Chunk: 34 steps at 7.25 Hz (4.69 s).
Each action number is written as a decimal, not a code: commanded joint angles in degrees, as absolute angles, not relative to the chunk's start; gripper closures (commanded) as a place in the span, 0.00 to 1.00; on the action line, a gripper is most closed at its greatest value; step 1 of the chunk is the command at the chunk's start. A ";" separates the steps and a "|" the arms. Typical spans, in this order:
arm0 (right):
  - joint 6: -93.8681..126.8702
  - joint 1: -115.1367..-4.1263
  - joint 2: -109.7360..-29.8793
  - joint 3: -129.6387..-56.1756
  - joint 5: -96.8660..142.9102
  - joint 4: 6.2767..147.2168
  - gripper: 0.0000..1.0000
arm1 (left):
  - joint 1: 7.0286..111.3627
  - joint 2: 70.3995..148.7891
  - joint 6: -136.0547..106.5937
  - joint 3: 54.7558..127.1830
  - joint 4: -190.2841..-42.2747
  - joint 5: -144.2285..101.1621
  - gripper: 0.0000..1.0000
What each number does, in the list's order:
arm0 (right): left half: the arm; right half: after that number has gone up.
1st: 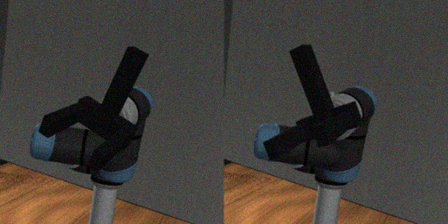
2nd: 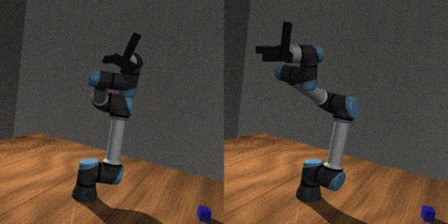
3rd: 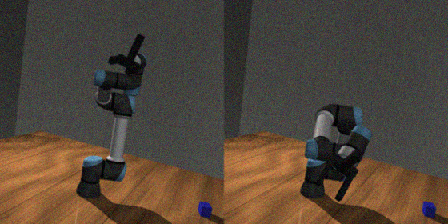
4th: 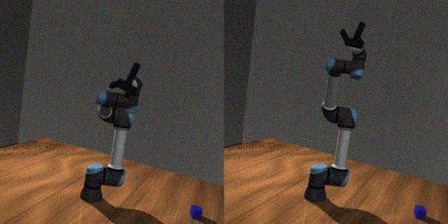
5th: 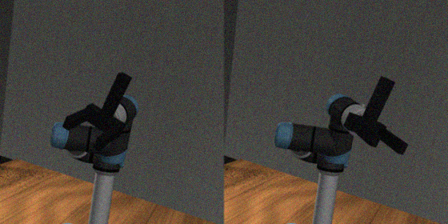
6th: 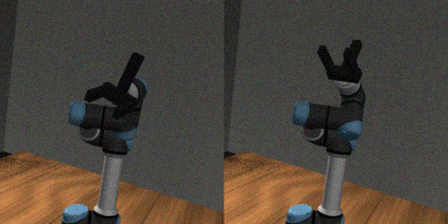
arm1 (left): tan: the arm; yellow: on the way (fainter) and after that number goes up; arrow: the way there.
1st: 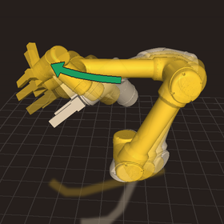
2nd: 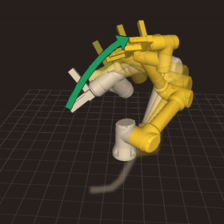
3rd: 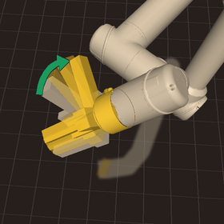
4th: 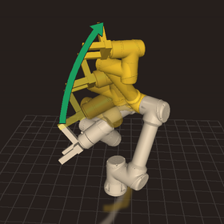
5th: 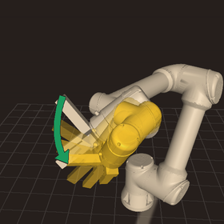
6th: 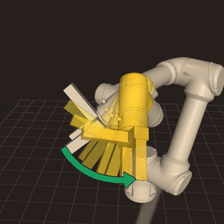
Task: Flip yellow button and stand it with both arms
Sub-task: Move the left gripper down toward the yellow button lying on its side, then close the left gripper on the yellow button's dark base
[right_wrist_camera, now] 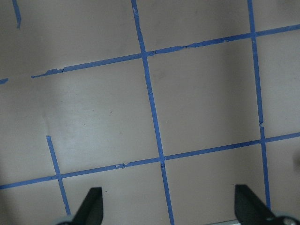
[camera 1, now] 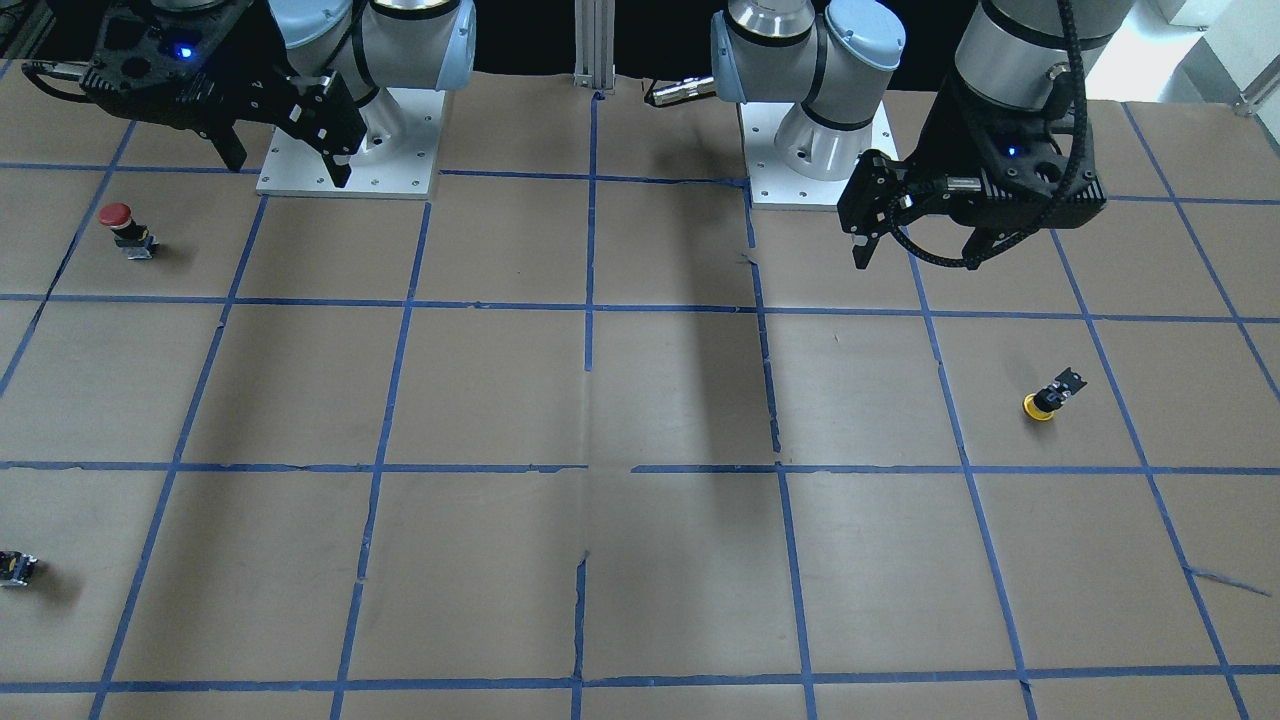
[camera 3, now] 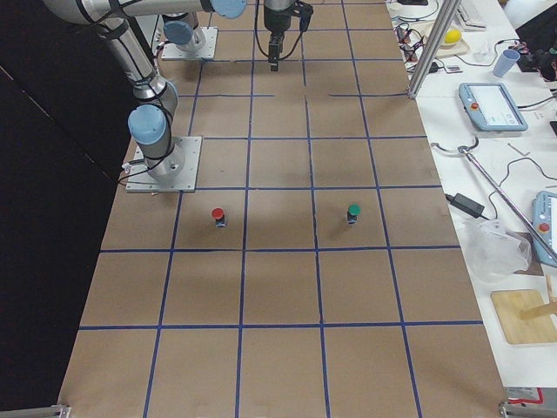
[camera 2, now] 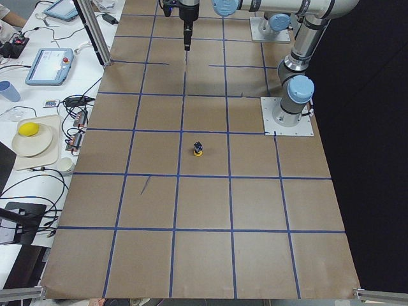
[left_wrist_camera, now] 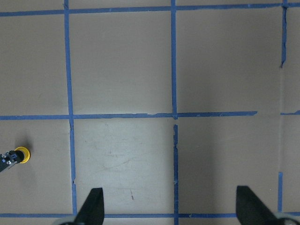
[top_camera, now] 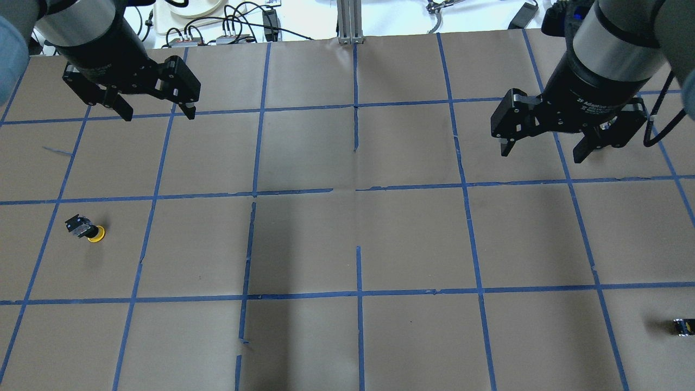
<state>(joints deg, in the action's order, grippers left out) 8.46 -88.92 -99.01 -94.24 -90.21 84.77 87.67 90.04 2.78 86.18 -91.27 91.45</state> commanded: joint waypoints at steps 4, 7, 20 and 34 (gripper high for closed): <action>8.70 -88.95 -99.05 -94.22 -90.26 84.64 0.00 | 83.09 89.30 3.43 89.54 -93.87 91.67 0.00; 8.70 -88.95 -99.05 -94.31 -90.35 84.73 0.00 | 69.38 89.47 12.87 96.84 -93.33 92.02 0.00; 8.70 -88.95 -99.05 -94.31 -89.82 84.90 0.00 | 48.43 99.30 87.92 111.09 -63.72 90.44 0.01; 8.00 -88.86 -98.70 -94.22 -89.91 85.69 0.00 | 48.43 103.01 107.58 117.33 -49.66 91.14 0.21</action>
<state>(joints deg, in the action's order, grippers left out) 8.07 -88.90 -98.79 -94.26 -89.59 85.58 48.43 103.04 107.41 117.22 -49.47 91.14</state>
